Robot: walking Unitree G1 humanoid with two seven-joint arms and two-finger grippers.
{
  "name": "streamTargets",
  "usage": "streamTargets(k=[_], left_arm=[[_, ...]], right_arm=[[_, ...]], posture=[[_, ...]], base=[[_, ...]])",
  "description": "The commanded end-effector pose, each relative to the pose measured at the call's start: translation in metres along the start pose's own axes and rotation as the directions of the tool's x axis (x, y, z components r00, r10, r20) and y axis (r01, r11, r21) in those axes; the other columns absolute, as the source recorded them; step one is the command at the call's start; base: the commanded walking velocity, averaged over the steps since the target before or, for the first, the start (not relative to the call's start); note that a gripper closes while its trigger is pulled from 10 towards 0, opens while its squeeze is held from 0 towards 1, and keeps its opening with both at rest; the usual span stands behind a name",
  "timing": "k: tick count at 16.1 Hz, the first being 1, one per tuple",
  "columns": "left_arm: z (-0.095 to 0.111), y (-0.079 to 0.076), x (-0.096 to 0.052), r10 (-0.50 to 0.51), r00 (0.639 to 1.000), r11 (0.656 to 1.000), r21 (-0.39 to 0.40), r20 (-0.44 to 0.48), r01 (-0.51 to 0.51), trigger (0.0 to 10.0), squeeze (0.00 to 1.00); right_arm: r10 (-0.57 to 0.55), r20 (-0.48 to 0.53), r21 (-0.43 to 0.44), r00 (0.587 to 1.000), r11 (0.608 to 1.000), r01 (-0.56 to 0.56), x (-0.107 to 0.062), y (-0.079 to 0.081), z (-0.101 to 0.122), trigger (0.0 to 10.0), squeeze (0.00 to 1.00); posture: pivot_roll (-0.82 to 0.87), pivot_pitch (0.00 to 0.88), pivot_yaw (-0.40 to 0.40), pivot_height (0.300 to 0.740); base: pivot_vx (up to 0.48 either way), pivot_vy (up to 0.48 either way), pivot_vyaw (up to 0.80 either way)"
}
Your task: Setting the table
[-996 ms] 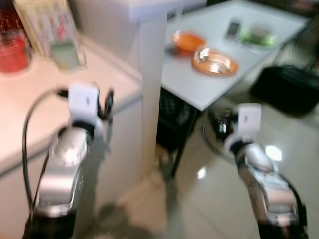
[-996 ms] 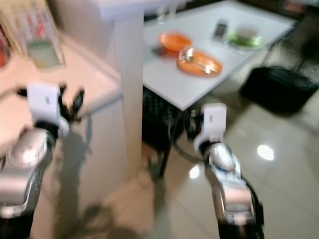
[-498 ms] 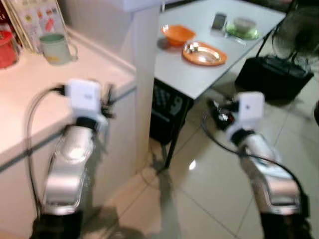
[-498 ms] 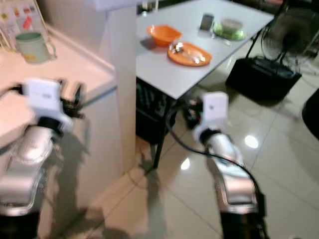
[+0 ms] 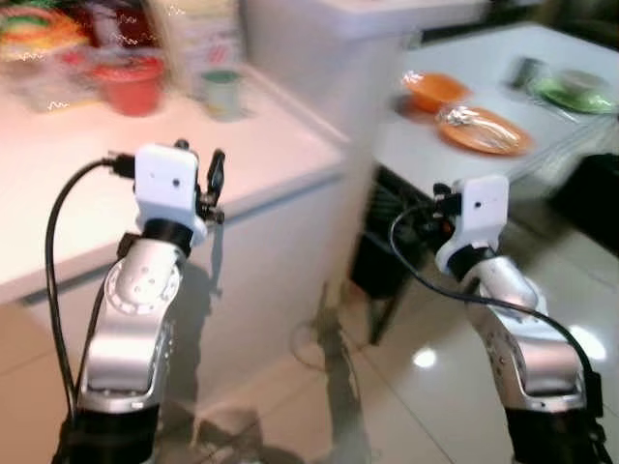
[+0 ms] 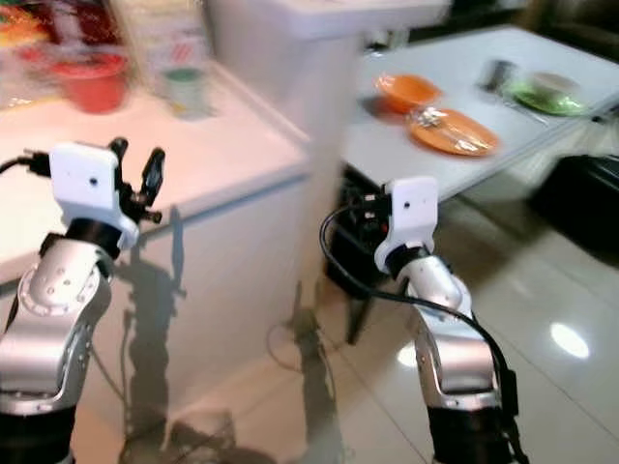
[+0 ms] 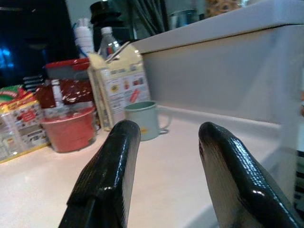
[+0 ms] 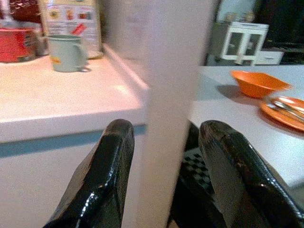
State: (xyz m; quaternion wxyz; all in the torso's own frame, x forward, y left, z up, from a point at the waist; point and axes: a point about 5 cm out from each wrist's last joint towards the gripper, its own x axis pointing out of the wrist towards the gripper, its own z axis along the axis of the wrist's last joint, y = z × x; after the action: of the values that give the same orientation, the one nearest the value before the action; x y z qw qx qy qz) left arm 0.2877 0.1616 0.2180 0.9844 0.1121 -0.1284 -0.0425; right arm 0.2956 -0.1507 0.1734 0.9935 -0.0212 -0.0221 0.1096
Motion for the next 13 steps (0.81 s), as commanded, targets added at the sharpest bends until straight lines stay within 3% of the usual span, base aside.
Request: streamTargets(k=[1,5,13], left_arm=[[-0.0008,-0.0022,0.0001,-0.014,1.0,1.0,0.009,-0.005,0.014,10.0,0.0],[-0.0015,-0.0029,0.001,-0.025,1.0,1.0,0.005,-0.007,0.025,10.0,0.0],[-0.0043,-0.0073,0.0011,-0.038,0.999,0.998,-0.043,-0.028,0.037,10.0,0.0]], right_arm=[[-0.004,0.013,-0.008,1.0,1.0,0.004,0.0011,-0.0004,0.0036,10.0,0.0],[-0.033,0.017,-0.015,0.999,0.999,0.033,0.0014,-0.0048,0.0036,10.0,0.0],[-0.029,0.051,0.02,0.998,0.999,0.028,0.0007,-0.0063,0.0089,10.0,0.0]], posture=[[0.09,0.0,-0.055,0.74],[0.09,0.0,-0.051,0.74],[0.08,0.0,-0.049,0.74]], base=[[0.428,0.0,0.8],[0.425,0.0,0.8],[0.382,0.0,0.0]])
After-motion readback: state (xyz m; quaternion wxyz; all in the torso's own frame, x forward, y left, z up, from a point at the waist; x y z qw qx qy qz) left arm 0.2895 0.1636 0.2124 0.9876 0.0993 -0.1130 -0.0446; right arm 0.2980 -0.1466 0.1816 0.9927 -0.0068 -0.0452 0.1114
